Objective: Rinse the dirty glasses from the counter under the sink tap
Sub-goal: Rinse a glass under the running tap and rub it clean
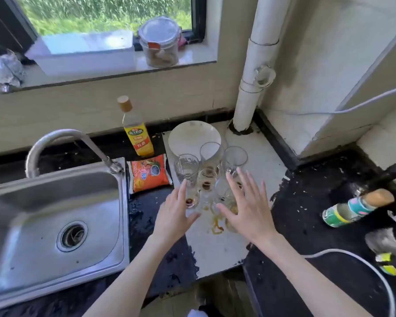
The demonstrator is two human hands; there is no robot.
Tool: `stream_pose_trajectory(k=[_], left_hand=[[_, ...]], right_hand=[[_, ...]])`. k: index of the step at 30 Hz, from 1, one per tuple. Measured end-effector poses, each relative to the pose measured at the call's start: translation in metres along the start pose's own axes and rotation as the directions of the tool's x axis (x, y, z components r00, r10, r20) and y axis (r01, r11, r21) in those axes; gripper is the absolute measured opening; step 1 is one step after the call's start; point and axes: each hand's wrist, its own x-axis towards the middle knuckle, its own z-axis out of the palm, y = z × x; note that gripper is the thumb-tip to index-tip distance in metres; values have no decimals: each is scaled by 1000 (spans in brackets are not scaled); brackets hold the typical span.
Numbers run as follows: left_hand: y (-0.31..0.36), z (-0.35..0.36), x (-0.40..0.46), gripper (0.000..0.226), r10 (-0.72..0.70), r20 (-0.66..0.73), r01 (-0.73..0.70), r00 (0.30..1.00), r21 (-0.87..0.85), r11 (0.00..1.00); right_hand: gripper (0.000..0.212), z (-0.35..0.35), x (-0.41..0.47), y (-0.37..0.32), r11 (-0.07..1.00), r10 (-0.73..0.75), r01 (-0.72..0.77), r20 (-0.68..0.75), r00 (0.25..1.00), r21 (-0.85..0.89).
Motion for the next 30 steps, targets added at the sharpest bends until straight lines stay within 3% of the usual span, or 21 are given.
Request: stream_pose_trajectory(k=[6, 9, 15, 20, 25, 30], left_hand=[[-7, 9, 13, 61, -88, 9, 88, 996, -231, 969], [-19, 8, 14, 62, -45, -2, 42, 999, -324, 945], [-66, -20, -14, 57, -105, 40, 111, 994, -508, 854], [-140, -70, -37, 57, -112, 5, 96, 994, -555, 826], [-237, -100, -56, 60, -155, 3, 135, 988, -506, 852], [-310, -112, -49, 64, -249, -44, 193, 968, -509, 839]], right_hand=[[74, 6, 15, -5, 998, -8, 7, 23, 1000, 55], [65, 8, 21, -20, 992, -50, 48, 16, 999, 114], [60, 7, 43, -84, 962, -138, 134, -1, 990, 239], [62, 28, 71, -164, 939, -201, 196, -11, 979, 283], [59, 72, 103, -251, 918, -248, 209, 76, 966, 336], [64, 113, 159, -289, 951, -179, 126, 169, 969, 281]])
